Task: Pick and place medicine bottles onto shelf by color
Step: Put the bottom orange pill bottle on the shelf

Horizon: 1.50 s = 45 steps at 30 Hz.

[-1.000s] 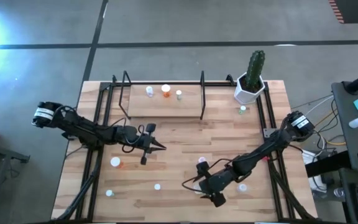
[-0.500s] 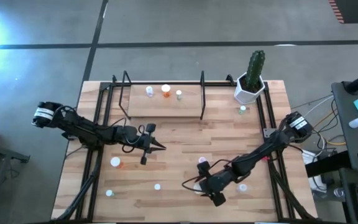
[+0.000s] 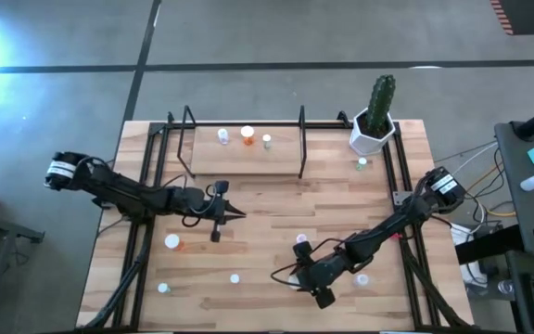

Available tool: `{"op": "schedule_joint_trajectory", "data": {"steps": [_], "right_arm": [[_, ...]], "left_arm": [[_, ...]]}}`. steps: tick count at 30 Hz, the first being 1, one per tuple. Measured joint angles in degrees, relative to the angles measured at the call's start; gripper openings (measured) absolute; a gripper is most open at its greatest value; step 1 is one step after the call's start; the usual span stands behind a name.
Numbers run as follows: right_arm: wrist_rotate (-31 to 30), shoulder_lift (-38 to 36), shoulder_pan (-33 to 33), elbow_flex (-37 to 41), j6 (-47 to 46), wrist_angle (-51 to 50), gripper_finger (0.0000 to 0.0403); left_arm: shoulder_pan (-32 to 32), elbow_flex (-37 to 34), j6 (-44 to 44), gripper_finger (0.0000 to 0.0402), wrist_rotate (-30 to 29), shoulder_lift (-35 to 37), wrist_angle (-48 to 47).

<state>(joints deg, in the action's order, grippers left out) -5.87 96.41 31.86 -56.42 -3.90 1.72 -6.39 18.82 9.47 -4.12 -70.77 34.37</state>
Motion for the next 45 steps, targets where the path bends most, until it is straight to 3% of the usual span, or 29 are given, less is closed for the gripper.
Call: {"op": "schedule_joint_trajectory", "data": {"steps": [7,12,16,24,31,33,39,45], "right_arm": [[-0.19,-3.13,-2.39,-1.69,-0.43,-1.04,0.0221],[-6.01,-5.19,-8.31,-6.92,0.19,-6.23,0.0214],[-11.16,-5.14,-15.24,-15.43,1.99,-15.12,0.0210],[-11.45,-2.71,-33.88,-32.36,1.88,-27.79,0.0212],[-10.89,-1.57,-45.79,-32.26,-6.72,-29.35,0.0212],[-12.25,-1.10,-47.53,-31.80,-11.62,-29.38,0.0212],[-24.90,0.31,-48.39,-32.17,-19.67,-27.94,0.0212],[-26.68,3.14,-47.69,-32.48,-19.22,-26.31,0.0212]], "left_arm": [[0.00,-2.54,-0.06,0.0006,-1.50,6.17,-0.81],[-0.04,-5.46,-0.11,0.0006,-4.80,10.35,-0.78],[0.02,-6.73,-0.11,0.0006,-6.21,12.53,-0.30],[0.02,-7.20,-0.11,0.0006,-6.87,13.52,-0.11],[0.02,-7.25,-0.11,0.0006,-6.91,13.49,-0.28],[0.02,-7.25,-0.13,0.0006,-6.91,13.45,-0.28],[0.02,-7.20,-1.59,0.0006,-6.91,13.56,-0.14],[0.02,-7.20,-1.60,0.0006,-6.91,13.40,-0.34]]}}
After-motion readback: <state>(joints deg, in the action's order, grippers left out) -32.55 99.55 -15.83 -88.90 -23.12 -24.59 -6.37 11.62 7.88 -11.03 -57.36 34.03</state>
